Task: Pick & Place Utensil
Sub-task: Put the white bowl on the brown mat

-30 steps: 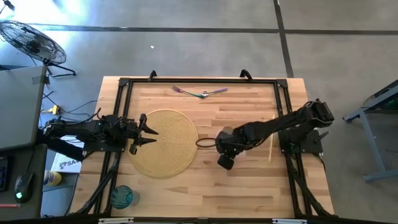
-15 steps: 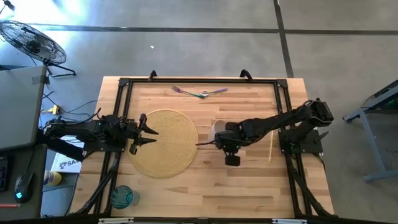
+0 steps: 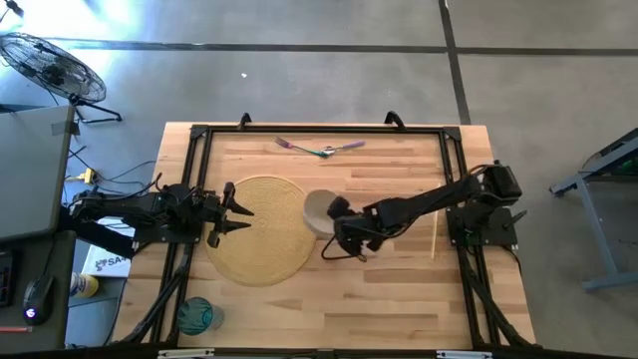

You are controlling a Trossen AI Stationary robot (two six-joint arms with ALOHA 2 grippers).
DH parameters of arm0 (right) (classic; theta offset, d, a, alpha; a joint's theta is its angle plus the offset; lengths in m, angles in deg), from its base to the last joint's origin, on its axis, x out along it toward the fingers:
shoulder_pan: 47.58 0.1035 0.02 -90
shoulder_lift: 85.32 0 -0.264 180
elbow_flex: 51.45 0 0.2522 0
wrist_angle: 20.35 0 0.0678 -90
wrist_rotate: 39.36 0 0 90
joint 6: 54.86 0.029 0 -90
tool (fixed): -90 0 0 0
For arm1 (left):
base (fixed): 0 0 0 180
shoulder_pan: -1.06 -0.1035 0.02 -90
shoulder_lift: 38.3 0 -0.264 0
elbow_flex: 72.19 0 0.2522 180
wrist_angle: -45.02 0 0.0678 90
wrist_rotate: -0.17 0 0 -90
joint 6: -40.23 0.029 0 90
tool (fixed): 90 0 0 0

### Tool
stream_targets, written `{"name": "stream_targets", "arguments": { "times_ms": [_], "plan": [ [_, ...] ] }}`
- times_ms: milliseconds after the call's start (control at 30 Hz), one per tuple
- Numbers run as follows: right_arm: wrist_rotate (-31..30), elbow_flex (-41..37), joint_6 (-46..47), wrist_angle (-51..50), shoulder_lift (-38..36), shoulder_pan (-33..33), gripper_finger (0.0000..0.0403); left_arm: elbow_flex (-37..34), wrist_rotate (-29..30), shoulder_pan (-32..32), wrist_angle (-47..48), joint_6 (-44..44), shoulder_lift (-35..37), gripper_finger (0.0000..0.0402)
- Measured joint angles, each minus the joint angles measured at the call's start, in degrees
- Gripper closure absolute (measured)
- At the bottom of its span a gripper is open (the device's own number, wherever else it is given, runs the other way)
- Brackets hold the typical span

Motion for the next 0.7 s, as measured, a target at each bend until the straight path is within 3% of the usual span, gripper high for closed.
{"name": "stream_targets", "arguments": {
  "times_ms": [233, 467, 700],
  "plan": [
    [-1.30, 3.98, -17.79, 8.52, 6.45, -0.21, 0.0394, 0.01, 0.01, -0.01, 0.02, -0.01, 0.01, 0.0259],
    [1.33, 8.02, -30.27, 9.26, 10.01, -1.49, 0.0397, 0.02, 0.01, 0.00, 0.03, -0.02, 0.02, 0.0259],
    [2.40, 17.00, -40.78, 9.97, 13.56, -4.99, 0.0399, 0.02, 0.01, 0.00, 0.08, -0.02, 0.00, 0.0259]
  ]
}}
